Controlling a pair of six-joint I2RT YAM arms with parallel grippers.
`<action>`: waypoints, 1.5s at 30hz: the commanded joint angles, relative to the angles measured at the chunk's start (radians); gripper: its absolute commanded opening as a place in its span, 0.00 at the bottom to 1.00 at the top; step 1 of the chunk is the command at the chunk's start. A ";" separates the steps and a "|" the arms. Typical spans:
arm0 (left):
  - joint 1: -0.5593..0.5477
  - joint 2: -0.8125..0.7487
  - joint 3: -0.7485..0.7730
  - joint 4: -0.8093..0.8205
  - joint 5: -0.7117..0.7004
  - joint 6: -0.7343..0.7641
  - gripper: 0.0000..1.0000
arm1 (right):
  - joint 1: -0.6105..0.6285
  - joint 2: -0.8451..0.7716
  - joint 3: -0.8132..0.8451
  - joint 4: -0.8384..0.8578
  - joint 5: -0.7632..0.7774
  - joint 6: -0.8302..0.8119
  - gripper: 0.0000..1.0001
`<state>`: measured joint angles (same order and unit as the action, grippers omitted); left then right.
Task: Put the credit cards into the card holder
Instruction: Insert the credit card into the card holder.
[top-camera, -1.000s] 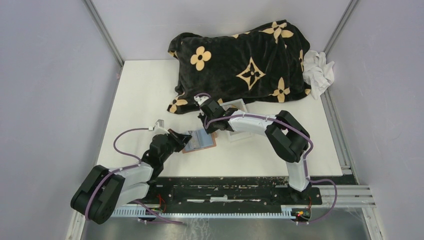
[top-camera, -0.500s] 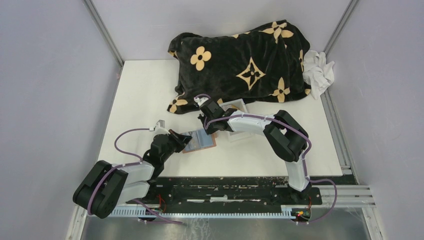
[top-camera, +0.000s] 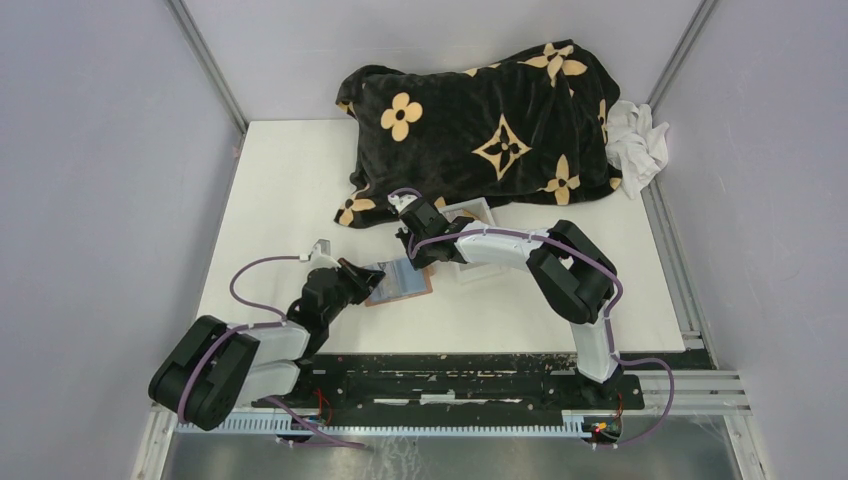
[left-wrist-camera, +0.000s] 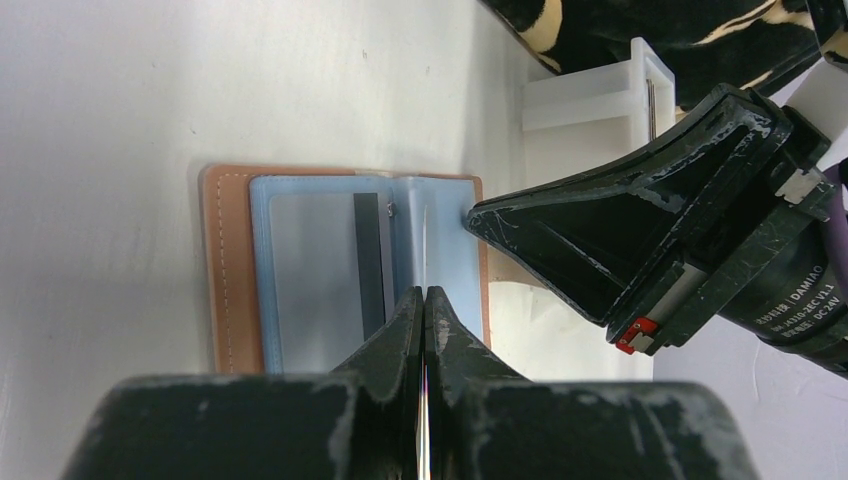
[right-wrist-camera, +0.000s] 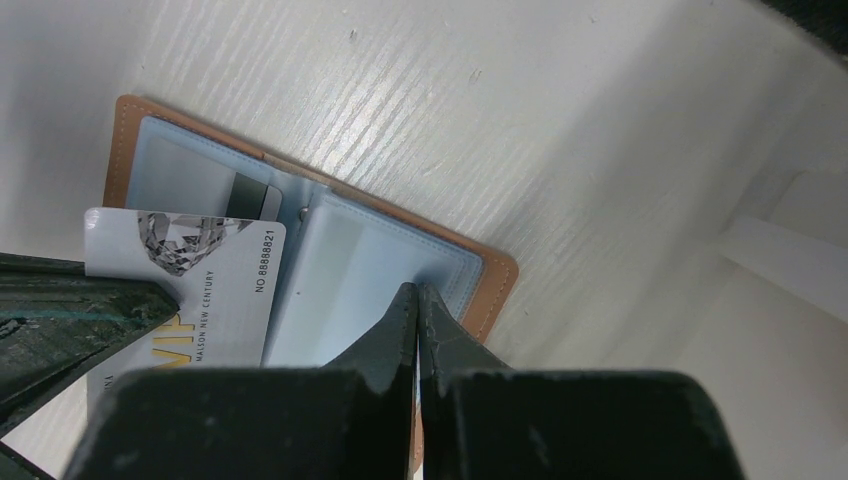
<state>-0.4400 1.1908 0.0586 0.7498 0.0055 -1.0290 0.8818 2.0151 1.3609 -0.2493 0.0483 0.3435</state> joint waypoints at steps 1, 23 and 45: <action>0.001 0.028 0.003 0.088 0.012 0.012 0.03 | 0.004 0.002 -0.004 0.024 -0.005 0.006 0.01; 0.002 0.113 -0.013 0.174 0.019 -0.009 0.03 | 0.003 0.002 -0.009 0.027 -0.005 0.003 0.01; 0.037 0.214 -0.010 0.280 0.031 0.040 0.03 | 0.002 0.004 -0.011 0.018 -0.004 -0.004 0.01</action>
<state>-0.4198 1.3632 0.0422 0.9459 0.0132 -1.0298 0.8818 2.0151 1.3548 -0.2447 0.0486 0.3431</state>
